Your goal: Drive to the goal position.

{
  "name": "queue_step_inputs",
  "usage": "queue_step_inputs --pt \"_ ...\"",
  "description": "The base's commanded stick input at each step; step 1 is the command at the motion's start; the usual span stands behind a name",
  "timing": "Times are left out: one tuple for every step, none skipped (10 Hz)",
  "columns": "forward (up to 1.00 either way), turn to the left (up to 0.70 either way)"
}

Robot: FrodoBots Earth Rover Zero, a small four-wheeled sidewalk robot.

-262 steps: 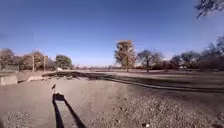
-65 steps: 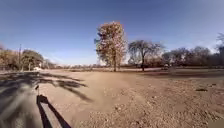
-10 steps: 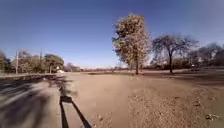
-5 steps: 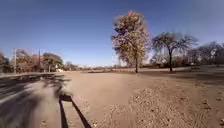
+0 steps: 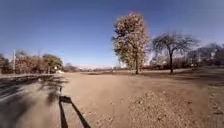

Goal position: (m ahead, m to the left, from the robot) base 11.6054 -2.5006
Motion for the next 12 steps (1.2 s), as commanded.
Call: queue_step_inputs --pt "0.5 0.0" --pt "0.5 0.0" --pt "0.5 0.0" --pt "0.5 0.0" --pt "0.5 0.0" --pt "0.5 0.0" --pt "0.5 0.0" --pt "0.5 0.0" --pt "0.5 0.0" --pt "0.5 0.0" --pt "0.5 0.0" --pt "0.5 0.0"
